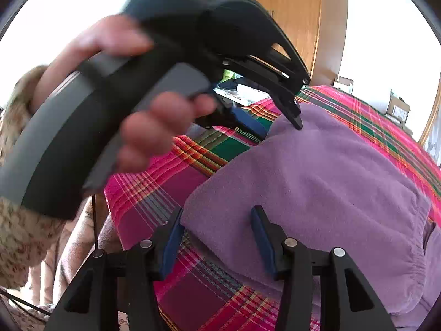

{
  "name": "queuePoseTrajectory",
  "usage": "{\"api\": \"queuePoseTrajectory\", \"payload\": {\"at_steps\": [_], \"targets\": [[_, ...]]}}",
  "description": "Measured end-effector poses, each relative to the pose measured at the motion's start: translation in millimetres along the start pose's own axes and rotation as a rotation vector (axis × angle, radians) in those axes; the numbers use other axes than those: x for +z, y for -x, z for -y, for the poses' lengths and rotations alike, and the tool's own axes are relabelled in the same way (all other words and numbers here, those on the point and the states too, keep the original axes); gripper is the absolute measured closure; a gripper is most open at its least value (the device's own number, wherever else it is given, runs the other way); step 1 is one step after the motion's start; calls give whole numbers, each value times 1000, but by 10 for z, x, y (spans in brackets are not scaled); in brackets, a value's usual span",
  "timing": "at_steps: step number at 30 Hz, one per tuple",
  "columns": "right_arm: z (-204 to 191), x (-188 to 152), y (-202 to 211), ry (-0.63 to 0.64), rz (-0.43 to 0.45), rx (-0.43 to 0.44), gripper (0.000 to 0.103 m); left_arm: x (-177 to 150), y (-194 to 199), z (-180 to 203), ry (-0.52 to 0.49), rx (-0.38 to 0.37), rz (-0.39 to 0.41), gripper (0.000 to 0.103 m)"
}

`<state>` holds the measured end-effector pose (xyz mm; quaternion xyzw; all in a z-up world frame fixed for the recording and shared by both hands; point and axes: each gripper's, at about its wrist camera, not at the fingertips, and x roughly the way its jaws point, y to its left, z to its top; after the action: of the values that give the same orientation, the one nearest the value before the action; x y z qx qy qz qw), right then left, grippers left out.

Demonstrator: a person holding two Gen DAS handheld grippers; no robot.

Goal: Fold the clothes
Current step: 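Close the left tool on the purple garment's end while the right tool hovers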

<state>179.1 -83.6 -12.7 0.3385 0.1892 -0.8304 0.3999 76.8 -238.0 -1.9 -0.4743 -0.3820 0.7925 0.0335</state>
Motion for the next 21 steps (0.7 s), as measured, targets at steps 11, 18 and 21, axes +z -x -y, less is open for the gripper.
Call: {"api": "queuePoseTrajectory", "payload": {"at_steps": [11,18,21], "targets": [[7,-37,19,1,9,-2,53,218,-269,190,-107,19,-46,54],[27,-69,43,-9,24,-23,62,282,-318,117,-36,-47,-88,55],[71,-80,60,-29,27,-24,70,290,-329,97,-11,-69,-85,57]]}}
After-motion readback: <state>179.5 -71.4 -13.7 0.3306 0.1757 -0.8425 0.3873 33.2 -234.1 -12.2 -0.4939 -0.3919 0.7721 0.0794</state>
